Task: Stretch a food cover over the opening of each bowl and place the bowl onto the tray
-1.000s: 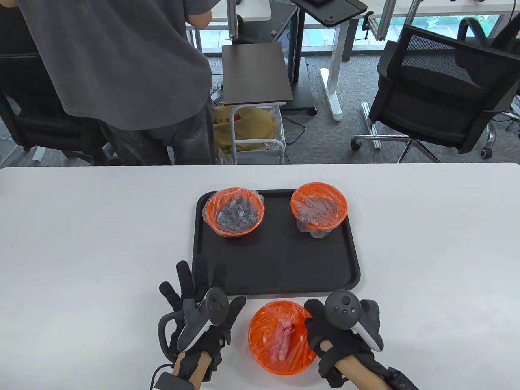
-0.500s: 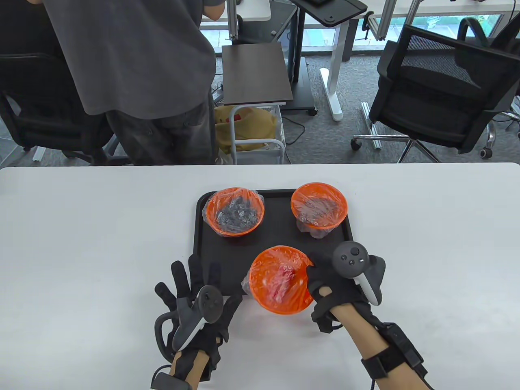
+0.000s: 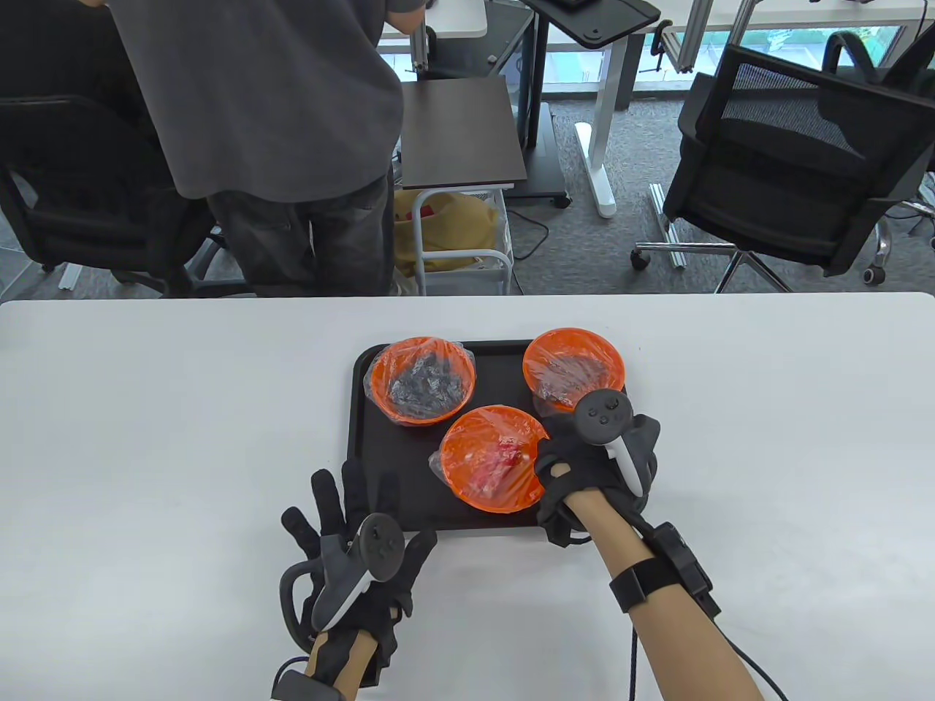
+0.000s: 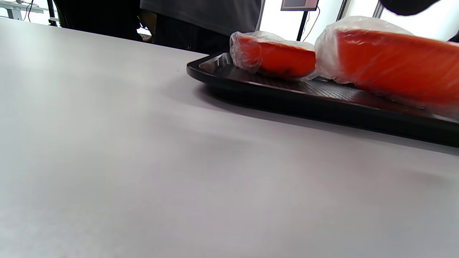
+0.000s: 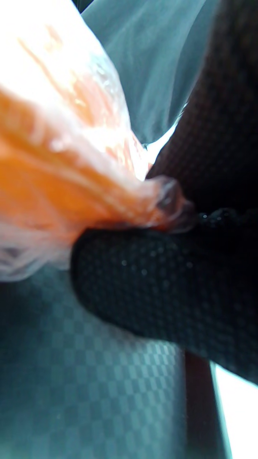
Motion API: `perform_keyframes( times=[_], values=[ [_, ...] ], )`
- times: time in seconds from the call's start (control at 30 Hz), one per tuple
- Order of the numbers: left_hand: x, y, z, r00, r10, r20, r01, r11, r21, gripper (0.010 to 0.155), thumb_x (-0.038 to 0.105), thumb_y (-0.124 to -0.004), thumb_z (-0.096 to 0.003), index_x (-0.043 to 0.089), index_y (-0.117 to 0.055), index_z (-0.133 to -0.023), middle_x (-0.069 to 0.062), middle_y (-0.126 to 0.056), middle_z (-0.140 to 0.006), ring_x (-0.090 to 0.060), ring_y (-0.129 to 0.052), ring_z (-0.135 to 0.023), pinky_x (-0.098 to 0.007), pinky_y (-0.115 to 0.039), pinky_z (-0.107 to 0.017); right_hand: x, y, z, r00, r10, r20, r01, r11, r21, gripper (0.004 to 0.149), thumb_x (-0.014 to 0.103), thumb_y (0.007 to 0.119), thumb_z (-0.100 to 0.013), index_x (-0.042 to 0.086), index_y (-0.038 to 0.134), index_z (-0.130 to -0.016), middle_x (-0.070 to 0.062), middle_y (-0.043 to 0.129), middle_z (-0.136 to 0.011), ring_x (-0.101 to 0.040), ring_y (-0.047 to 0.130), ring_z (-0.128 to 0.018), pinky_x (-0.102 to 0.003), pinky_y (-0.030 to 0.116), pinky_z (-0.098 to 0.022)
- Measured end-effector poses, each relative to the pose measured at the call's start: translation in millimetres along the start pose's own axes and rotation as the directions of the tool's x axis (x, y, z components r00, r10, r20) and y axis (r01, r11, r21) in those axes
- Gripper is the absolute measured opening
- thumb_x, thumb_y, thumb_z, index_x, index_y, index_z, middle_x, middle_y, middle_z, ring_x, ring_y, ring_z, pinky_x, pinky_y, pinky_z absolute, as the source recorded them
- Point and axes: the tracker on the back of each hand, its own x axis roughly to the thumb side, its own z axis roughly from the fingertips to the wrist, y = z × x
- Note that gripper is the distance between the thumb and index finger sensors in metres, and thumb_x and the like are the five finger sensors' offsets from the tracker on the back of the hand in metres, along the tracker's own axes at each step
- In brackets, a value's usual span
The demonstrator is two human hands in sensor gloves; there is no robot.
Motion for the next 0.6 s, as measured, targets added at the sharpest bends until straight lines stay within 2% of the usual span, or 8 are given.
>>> perform_keyframes(
  times=[0.2, 0.47, 0.6],
  values=[
    [0, 0, 0, 1.0, 0.01, -0.002, -0.01, 1.0, -0.016, 0.087, 0.085, -0.053, -0.042, 0.052, -0.015, -0.113, 0.01, 0.006, -0.122, -0.028, 0.014, -0.113, -0.066, 0.005, -0.07, -8, 10, -5, 0.999, 0.0, -0.034, 0.0, 1.0, 0.003, 0.052, 0.021, 0.096, -0.041, 0.0, 0.092, -0.089, -0.021, 0.105, -0.069, -0.035, 0.118, -0.039, -0.026, 0.107, -0.019],
    [0, -1, 1, 0.999, 0.032, -0.006, -0.032, 0.999, -0.039, 0.086, 0.085, -0.052, -0.0422, 0.051, -0.015, -0.113, 0.01, 0.006, -0.122, -0.028, 0.014, -0.113, -0.066, 0.005, -0.07, -12, 10, -5, 0.997, -0.039, -0.065, 0.041, 0.999, 0.026, 0.053, 0.022, 0.095, -0.042, -0.001, 0.09, -0.09, -0.022, 0.104, -0.071, -0.036, 0.118, -0.042, -0.027, 0.106, -0.022],
    [0, -1, 0, 0.999, 0.035, -0.008, -0.036, 0.997, -0.062, 0.086, 0.085, -0.052, -0.0424, 0.051, -0.015, -0.113, 0.009, 0.006, -0.122, -0.028, 0.014, -0.113, -0.066, 0.006, -0.07, -17, 8, -4, 0.993, -0.078, -0.093, 0.084, 0.995, 0.06, 0.06, 0.028, 0.096, -0.043, -0.003, 0.086, -0.093, -0.025, 0.101, -0.075, -0.04, 0.116, -0.048, -0.031, 0.105, -0.025]
  ],
)
